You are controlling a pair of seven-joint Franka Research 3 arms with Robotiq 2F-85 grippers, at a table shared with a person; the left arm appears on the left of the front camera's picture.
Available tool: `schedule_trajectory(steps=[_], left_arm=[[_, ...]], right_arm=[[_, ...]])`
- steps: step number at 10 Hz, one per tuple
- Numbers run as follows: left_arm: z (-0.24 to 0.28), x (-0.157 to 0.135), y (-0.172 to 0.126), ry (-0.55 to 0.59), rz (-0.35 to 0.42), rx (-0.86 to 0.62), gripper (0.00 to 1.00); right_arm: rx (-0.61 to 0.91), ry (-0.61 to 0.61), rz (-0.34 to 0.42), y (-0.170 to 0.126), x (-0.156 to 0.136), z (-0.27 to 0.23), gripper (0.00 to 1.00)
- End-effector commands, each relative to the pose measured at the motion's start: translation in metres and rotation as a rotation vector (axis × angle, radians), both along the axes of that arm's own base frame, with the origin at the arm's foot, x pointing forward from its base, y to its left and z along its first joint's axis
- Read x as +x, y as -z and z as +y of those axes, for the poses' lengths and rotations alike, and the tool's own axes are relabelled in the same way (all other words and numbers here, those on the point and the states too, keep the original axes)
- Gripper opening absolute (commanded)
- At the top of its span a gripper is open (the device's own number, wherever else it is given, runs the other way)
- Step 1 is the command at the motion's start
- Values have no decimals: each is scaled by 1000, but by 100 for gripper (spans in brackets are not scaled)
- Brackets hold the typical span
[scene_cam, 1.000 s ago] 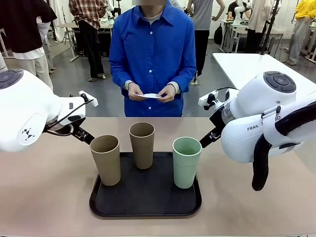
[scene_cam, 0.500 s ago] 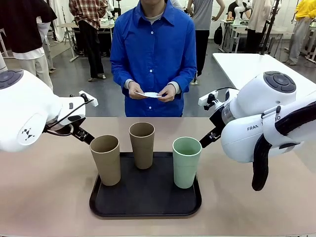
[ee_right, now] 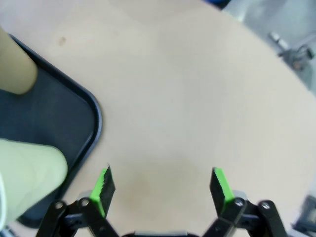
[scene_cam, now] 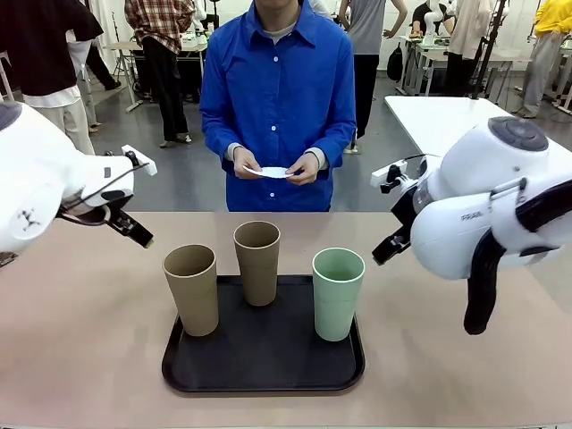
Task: Place coasters on the table and set cups on them.
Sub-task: Pick up one Reusable plastic cup and place it on a coaster set by the human.
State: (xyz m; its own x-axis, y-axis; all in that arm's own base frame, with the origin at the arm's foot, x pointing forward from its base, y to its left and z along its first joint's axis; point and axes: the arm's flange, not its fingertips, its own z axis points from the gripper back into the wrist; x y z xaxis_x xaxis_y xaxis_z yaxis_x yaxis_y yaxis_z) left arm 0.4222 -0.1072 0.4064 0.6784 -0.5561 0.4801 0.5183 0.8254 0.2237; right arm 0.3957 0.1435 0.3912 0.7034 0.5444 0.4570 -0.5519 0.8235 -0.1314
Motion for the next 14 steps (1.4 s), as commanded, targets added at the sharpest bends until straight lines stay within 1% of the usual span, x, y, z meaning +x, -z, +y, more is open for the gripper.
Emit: schedule_trajectory(steps=[1, 2, 3, 4, 5, 6, 7, 8, 9, 14], left_arm=[[16, -32, -34, 60, 129, -63, 100], [24, -63, -50, 61, 199, -73, 100], [30, -92, -63, 58, 237, -85, 100], [36, -112, -75, 62, 263, -80, 100], [40, -135, -80, 67, 294, -59, 100], [43, -156, -81, 74, 327, -45, 100], [42, -169, -75, 94, 354, -50, 100], [38, -170, -66, 99, 343, -87, 100], [35, -130, -113, 83, 347, -60, 100], [35, -130, -113, 83, 347, -60, 100]], right_arm=[[-68, -3, 141, -46, -46, -6, 100], [-119, 1, 227, -67, -87, 1, 100], [-178, 15, 278, -79, -122, 7, 100], [-212, 38, 291, -88, -150, 11, 100], [-228, 69, 305, -90, -178, 10, 100], [-218, 116, 337, -84, -198, 0, 100], [-196, 132, 329, -78, -206, -7, 100], [-241, 136, 298, -65, -197, -17, 100], [-242, 104, 328, -109, -188, 8, 100], [-242, 104, 328, -109, -188, 8, 100]])
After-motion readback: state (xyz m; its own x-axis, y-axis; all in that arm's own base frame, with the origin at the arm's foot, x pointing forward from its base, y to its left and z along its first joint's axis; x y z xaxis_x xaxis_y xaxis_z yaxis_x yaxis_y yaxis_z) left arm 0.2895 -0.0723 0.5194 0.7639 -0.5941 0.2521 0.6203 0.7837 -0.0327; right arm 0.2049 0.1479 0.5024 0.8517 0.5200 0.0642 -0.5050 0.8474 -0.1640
